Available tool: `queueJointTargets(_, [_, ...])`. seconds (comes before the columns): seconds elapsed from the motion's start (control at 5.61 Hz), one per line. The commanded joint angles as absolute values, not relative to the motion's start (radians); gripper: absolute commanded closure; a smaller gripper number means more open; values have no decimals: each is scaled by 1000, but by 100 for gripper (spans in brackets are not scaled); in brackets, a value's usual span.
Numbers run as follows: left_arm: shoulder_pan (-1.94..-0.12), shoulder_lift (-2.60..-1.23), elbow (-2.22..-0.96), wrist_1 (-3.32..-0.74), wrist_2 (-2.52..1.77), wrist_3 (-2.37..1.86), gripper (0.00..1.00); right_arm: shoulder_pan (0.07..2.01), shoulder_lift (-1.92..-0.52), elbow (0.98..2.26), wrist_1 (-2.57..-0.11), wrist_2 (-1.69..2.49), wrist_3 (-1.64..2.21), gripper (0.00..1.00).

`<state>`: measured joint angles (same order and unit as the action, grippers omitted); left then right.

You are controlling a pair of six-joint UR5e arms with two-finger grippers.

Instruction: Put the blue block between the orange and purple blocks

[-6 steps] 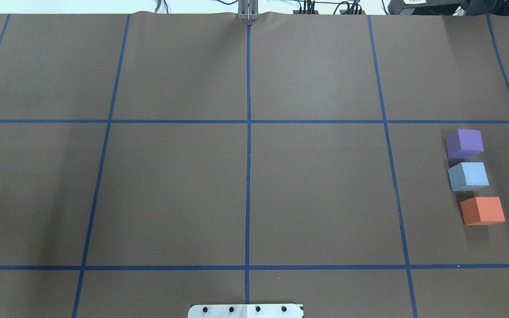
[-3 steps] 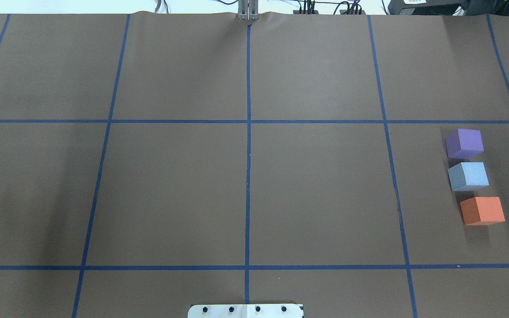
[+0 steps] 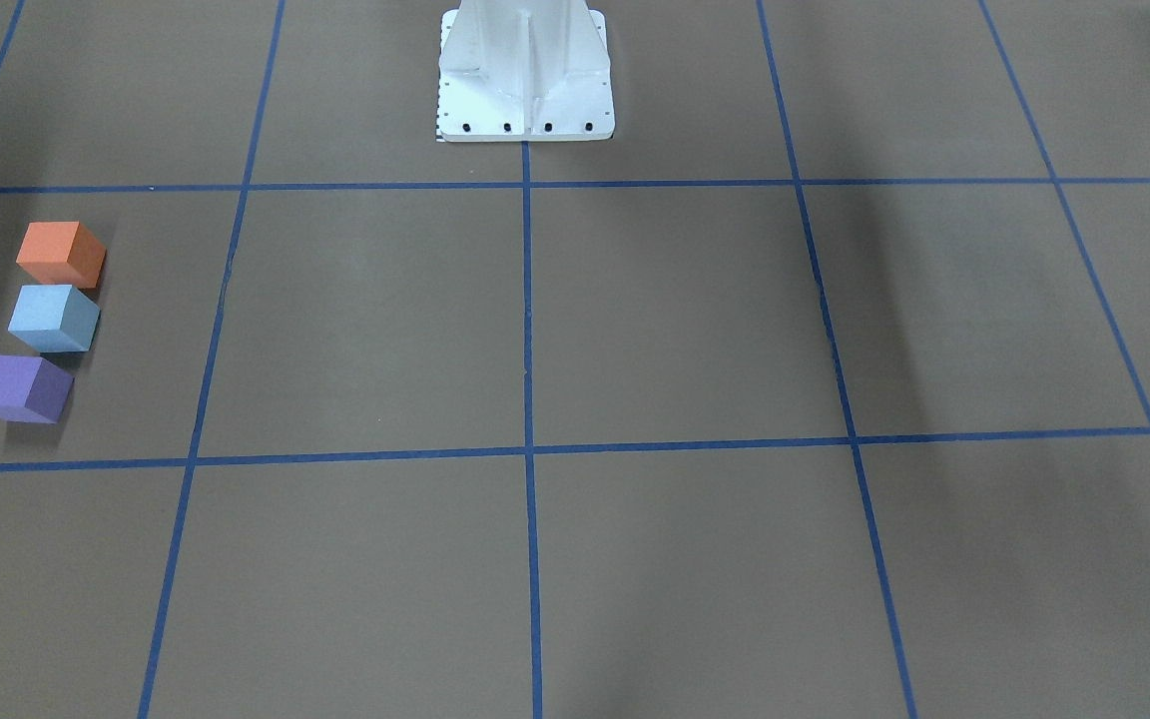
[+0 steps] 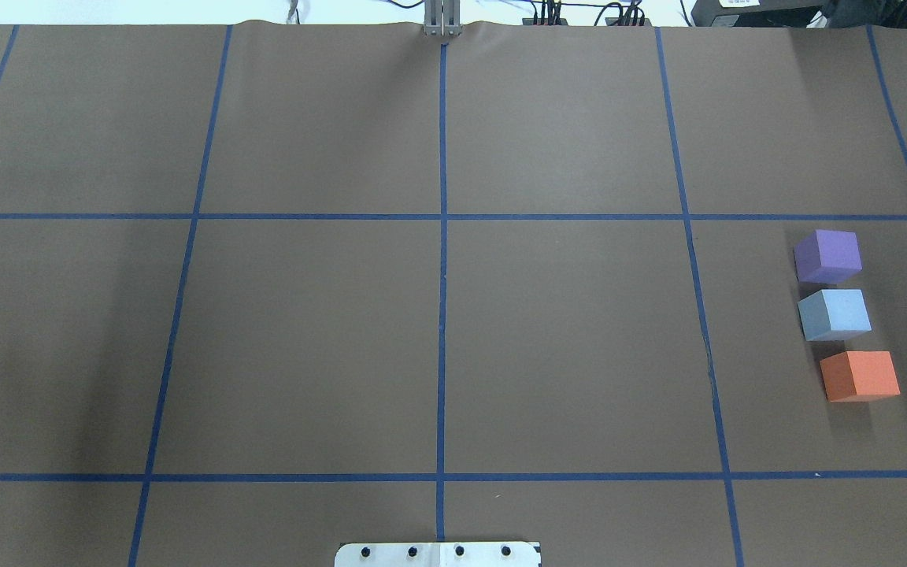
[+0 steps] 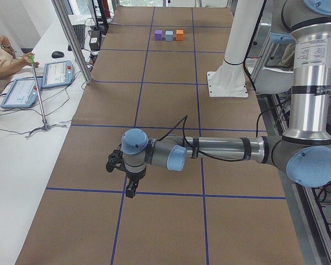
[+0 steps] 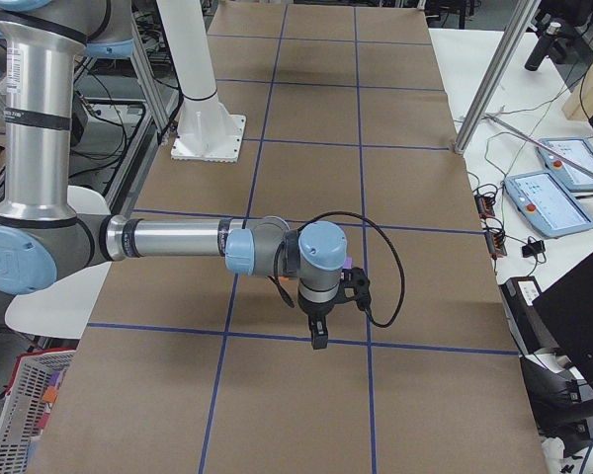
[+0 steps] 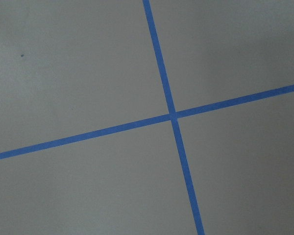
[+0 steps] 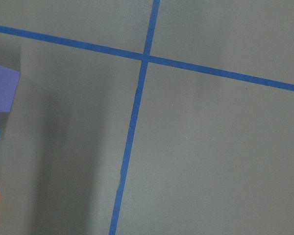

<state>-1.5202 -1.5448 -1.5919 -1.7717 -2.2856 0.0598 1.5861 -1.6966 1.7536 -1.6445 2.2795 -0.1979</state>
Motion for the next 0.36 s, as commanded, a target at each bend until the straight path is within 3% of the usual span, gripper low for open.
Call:
queueJointTargets(0.0, [-1520, -1546, -1592, -1773, -2286, 60, 0, 1586, -1697, 1753, -1644, 2279, -198, 0])
queueJointTargets(0.18, [-1520, -1545, -1591, -1779, -2286, 58, 0, 1586, -1697, 1753, -1644, 2279, -198, 0])
